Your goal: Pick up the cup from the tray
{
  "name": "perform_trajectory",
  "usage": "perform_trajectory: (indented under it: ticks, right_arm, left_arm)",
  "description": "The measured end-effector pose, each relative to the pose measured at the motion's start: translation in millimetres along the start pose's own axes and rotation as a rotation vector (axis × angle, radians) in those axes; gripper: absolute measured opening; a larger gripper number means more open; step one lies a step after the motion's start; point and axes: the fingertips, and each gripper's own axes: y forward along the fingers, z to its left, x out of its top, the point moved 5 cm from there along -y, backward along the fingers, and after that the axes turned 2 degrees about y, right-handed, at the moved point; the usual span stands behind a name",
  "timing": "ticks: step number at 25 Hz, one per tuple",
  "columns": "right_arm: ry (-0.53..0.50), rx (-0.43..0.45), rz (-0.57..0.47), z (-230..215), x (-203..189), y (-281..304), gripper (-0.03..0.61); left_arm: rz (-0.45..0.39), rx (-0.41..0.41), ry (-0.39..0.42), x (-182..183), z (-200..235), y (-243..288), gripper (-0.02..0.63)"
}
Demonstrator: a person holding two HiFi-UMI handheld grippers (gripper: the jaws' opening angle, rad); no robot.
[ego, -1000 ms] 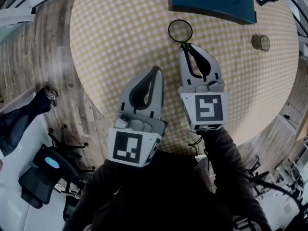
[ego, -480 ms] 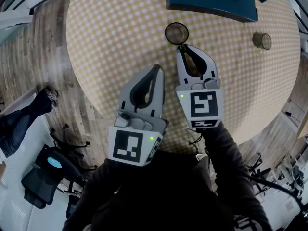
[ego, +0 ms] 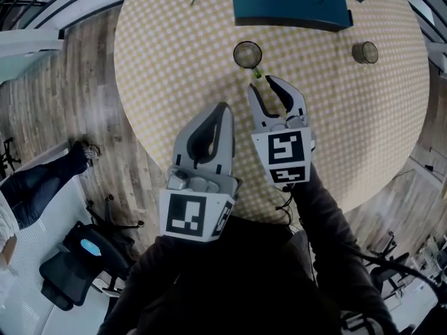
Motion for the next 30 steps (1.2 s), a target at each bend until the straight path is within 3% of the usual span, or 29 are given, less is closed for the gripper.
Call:
perform_trajectory:
  ticks: [6,11,19,26,30]
  right_arm:
    - [0.024,-0.073,-0.125,-23.7,18.7,-81.2,0.112]
    - [0.074,-0.093,-0.299,-43.3,40.4,-182.9,0.033]
    - [0.09,-0.14,-0.541,-55.1,65.5,-318.5,0.009]
    - [0.059,-0.152,-0.641,-70.2,73.1,-368.0,0.009]
    - [0.064,-0.138,-0.648,-74.0,70.2,-370.2,0.008]
  left_arm:
    - [-0.091,-0.023,0.052,30.5,-41.3,-16.8,0.005]
    - [-0.165,-0.016,0.086,61.1,-93.2,-45.0,0.005]
    - [-0.313,-0.04,0.177,108.3,-193.2,-86.9,0.005]
    - [-0.365,-0.077,0.261,121.0,-250.0,-98.1,0.005]
    - [-0.367,-0.073,0.255,119.6,-258.1,-98.9,0.005]
